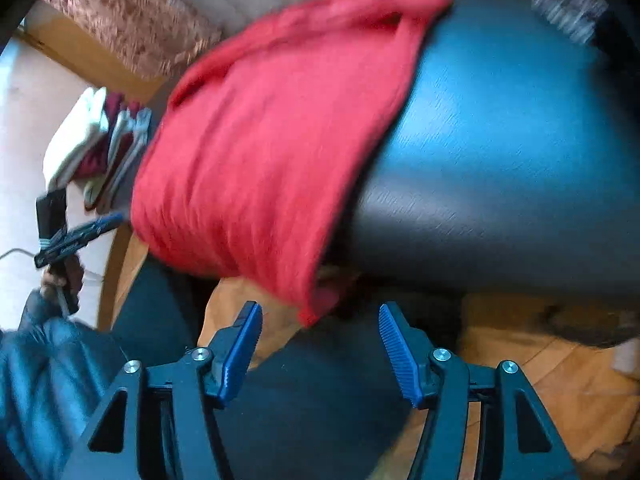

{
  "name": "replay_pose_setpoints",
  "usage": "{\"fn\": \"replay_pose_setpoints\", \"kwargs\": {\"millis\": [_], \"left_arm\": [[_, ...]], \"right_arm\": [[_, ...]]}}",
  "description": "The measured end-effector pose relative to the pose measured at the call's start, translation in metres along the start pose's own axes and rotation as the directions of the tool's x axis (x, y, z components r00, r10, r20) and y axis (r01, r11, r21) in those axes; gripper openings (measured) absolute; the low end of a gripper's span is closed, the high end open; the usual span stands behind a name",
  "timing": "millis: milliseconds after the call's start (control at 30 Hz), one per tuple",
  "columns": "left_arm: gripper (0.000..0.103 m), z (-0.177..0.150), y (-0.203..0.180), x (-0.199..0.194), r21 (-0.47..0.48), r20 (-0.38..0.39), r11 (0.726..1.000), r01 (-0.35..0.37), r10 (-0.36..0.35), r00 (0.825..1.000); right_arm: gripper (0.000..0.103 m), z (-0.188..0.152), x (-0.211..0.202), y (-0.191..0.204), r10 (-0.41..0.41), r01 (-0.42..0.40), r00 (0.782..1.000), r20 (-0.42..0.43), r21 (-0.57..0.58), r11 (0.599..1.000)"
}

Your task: Fold clothes

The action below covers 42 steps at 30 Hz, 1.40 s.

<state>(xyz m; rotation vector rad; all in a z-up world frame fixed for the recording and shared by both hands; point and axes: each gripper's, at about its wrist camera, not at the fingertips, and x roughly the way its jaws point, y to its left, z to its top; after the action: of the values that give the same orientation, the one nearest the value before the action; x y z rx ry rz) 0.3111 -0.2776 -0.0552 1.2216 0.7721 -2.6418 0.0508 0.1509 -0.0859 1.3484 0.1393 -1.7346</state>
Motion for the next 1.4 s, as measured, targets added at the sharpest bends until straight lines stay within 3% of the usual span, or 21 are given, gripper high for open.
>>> {"fn": "replay_pose_setpoints", "kwargs": {"millis": [67, 100, 133, 233, 333, 367, 433, 500, 667, 767, 833, 900, 1000, 1100, 1200, 1300, 1400], "left_arm": [[0.022, 0.024, -0.01, 0.014, -0.005, 0.071, 1.0, 0.019, -0.019, 0.997], [0.022, 0.032, -0.017, 0.024, 0.016, 0.086, 1.0, 0.0, -0.001, 0.996], [0.022, 0.041, -0.025, 0.036, 0.038, 0.095, 0.999, -0.023, 0.019, 0.995], [0.022, 0.063, -0.043, 0.078, 0.113, 0.069, 0.987, -0.115, 0.107, 0.992], [0.023, 0.075, -0.044, 0.119, 0.158, -0.007, 0.963, -0.218, 0.222, 0.975], [0.026, 0.079, -0.04, 0.128, 0.154, -0.02, 0.961, -0.23, 0.236, 0.972], [0.026, 0.091, -0.032, 0.133, 0.123, -0.013, 0.966, -0.228, 0.231, 0.973], [0.026, 0.109, -0.021, 0.138, 0.086, -0.012, 0.967, -0.238, 0.24, 0.971], [0.026, 0.137, -0.005, 0.149, 0.082, 0.027, 0.945, -0.317, 0.316, 0.948], [0.026, 0.141, -0.001, 0.136, 0.057, 0.025, 0.947, -0.318, 0.317, 0.948], [0.026, 0.129, 0.005, 0.113, 0.032, 0.056, 0.957, -0.29, 0.288, 0.956], [0.034, 0.111, 0.016, 0.089, -0.028, 0.071, 0.978, -0.208, 0.209, 0.975], [0.04, 0.078, 0.028, 0.06, -0.1, 0.085, 0.989, -0.107, 0.115, 0.99], [0.044, 0.051, 0.029, 0.054, -0.134, 0.081, 0.99, -0.05, 0.061, 0.995], [0.048, 0.03, 0.025, 0.054, -0.16, 0.1, 0.987, 0.005, 0.012, 0.995], [0.055, 0.011, 0.022, 0.054, -0.185, 0.117, 0.981, 0.057, -0.036, 0.992], [0.057, 0.01, 0.015, 0.056, -0.201, 0.127, 0.978, 0.056, -0.031, 0.991]], "right_arm": [[0.076, 0.024, -0.013, 0.007, 0.031, -0.029, 0.991, 0.132, -0.017, 0.999], [0.087, 0.037, -0.018, 0.011, 0.049, -0.044, 0.979, 0.196, -0.028, 0.999], [0.089, 0.048, -0.013, 0.017, 0.053, -0.043, 0.973, 0.226, -0.046, 0.998], [0.089, 0.082, 0.039, 0.034, -0.047, 0.069, 0.98, 0.191, -0.109, 0.992], [0.09, 0.107, 0.088, 0.022, -0.128, 0.143, 0.985, 0.114, -0.129, 0.981], [0.091, 0.113, 0.094, 0.017, -0.16, 0.181, 0.979, 0.129, -0.169, 0.969], [0.103, 0.132, 0.109, 0.017, -0.211, 0.234, 0.97, 0.12, -0.217, 0.948], [0.103, 0.151, 0.125, 0.018, -0.262, 0.28, 0.959, 0.105, -0.258, 0.925], [0.103, 0.191, 0.139, 0.002, -0.261, 0.279, 0.959, 0.108, -0.223, 0.934], [0.103, 0.201, 0.131, -0.003, -0.208, 0.223, 0.973, 0.099, -0.185, 0.957], [0.103, 0.194, 0.104, -0.009, -0.089, 0.105, 0.989, 0.122, -0.128, 0.986], [0.103, 0.174, 0.074, -0.027, 0.025, -0.014, 0.987, 0.159, -0.07, 0.997], [0.103, 0.131, 0.046, -0.059, 0.135, -0.148, 0.974, 0.181, 0.063, 0.987], [0.103, 0.083, 0.034, -0.078, 0.175, -0.205, 0.967, 0.186, 0.152, 0.967], [0.103, 0.05, 0.028, -0.077, 0.3, -0.346, 0.923, 0.242, 0.172, 0.923], [0.103, 0.041, 0.036, -0.058, 0.331, -0.365, 0.916, 0.228, 0.129, 0.922], [0.103, 0.048, 0.047, -0.038, 0.347, -0.373, 0.914, 0.212, 0.097, 0.923]]}}
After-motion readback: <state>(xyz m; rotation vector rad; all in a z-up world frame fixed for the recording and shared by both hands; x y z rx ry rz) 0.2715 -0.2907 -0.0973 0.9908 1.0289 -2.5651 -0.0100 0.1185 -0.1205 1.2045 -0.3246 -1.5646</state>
